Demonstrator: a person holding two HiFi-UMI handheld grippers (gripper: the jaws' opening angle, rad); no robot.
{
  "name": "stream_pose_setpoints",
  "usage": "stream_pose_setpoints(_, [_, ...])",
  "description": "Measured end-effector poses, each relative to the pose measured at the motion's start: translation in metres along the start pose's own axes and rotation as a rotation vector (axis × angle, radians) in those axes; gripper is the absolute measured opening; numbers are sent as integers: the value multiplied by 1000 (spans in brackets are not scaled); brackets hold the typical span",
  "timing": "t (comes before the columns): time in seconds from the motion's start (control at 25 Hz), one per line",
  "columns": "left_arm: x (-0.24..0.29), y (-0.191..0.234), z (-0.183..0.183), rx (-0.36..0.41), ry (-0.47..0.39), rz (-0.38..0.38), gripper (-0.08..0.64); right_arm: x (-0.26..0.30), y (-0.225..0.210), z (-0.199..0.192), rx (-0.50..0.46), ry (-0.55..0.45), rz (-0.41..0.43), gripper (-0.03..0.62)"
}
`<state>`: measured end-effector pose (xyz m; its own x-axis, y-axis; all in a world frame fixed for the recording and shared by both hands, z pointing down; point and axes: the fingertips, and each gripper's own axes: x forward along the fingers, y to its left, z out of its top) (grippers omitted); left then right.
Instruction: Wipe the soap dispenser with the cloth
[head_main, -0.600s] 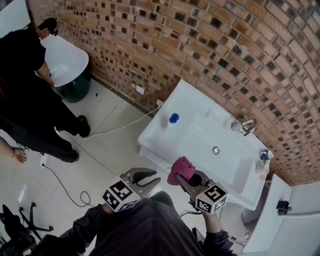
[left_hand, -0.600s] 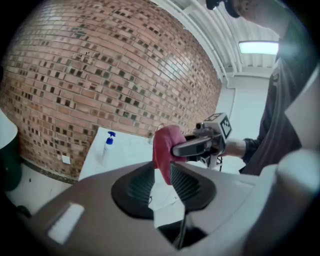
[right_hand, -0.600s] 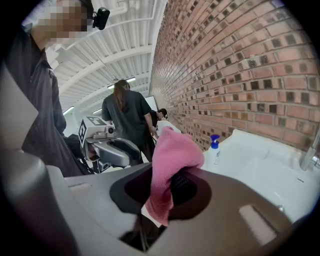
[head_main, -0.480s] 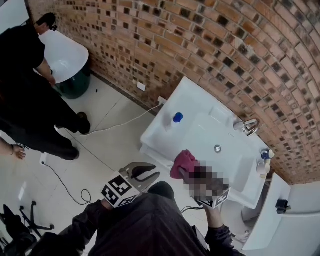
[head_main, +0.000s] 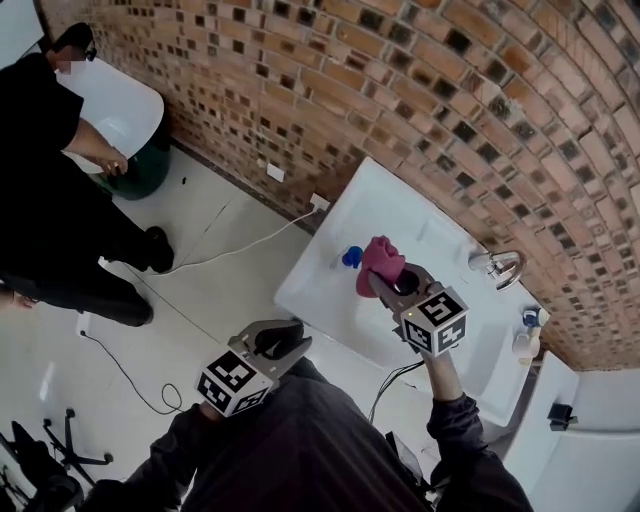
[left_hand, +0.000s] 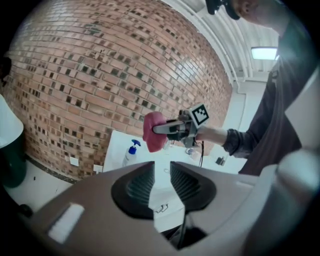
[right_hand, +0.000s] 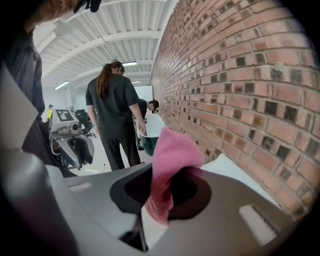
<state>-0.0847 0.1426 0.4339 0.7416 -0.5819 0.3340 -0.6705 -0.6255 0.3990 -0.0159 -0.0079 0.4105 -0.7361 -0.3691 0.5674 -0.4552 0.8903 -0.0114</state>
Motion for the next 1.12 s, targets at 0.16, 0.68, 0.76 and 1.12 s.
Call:
stream_pose_setpoints(0.16, [20, 28, 19, -1, -1, 33, 97, 36, -34, 21, -116, 17, 27, 69])
stream_pose_setpoints(0.68, [58, 79, 34, -22, 83, 59, 97, 54, 31, -28, -182, 47, 231, 69])
stream_pose_setpoints(0.76, [63, 80, 35, -17, 101, 41, 97, 53, 34, -33, -160, 22, 219, 69])
stream_pose_setpoints(1.12, [69, 86, 43, 18, 166, 5, 97, 69, 55, -73, -4, -4, 252, 69])
